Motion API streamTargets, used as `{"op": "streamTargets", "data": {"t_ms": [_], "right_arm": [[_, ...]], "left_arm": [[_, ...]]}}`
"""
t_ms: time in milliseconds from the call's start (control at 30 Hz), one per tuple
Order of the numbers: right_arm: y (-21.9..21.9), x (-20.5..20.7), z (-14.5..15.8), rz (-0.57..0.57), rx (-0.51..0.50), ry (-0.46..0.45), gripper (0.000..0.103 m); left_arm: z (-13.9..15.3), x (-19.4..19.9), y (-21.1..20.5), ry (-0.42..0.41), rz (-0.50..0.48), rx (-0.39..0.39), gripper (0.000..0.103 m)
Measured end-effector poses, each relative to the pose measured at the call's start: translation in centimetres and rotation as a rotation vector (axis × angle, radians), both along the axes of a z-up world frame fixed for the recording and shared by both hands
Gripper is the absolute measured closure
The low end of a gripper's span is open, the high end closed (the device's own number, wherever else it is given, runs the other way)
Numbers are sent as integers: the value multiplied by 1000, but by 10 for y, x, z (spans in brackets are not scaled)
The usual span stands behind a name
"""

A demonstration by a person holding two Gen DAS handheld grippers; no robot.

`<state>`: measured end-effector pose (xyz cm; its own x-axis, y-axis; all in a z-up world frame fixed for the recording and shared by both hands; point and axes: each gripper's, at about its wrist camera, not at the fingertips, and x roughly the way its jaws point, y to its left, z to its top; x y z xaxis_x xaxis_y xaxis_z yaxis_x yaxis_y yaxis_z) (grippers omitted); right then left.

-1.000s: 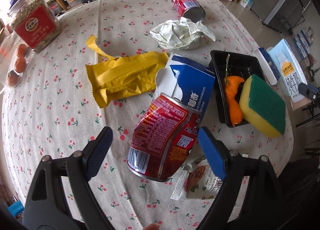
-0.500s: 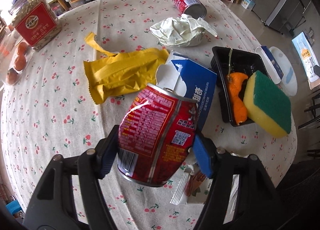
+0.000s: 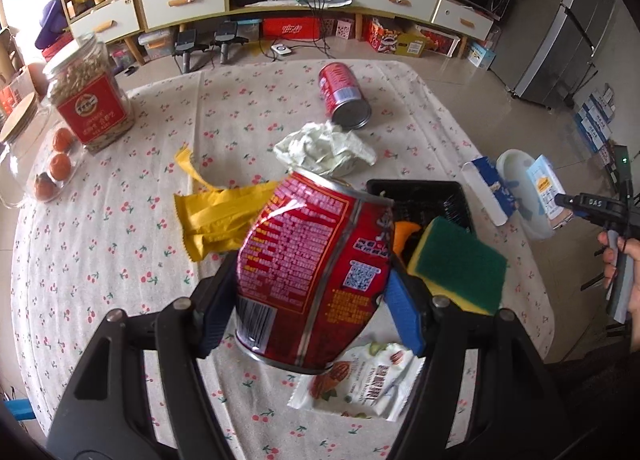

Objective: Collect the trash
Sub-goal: 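Drop the milk carton into the white bucket with the right tool while the left tool carries the can, then move the red can over the white bucket and open the left tool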

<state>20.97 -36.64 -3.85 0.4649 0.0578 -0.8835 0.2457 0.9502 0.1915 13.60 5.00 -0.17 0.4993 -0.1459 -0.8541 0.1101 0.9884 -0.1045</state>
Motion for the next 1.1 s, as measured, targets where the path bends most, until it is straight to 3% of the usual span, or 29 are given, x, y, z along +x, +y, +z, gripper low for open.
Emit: {"op": "streamTargets", "data": {"t_ms": [100,200,333,767,1100], "right_arm": [[-3,1,-4,-1,28,-7,61],[-12,-1,-3,-23,26,-10,49],[-25,-11,7,-55,43,-34,45],[-90,-64,16,-161,10,-74,36],[-124,-88,14,-228,15,-84,35]], "left_arm": [[16,7,-32,-16,-62,-11,34],[28,16,-73,-30,-139,-2,34],[34,26,-130,-18,-240,-11,34],[-15,72,-296,93,-434,-44,34],[-50,87,-347,166,-459,-48,33]]}}
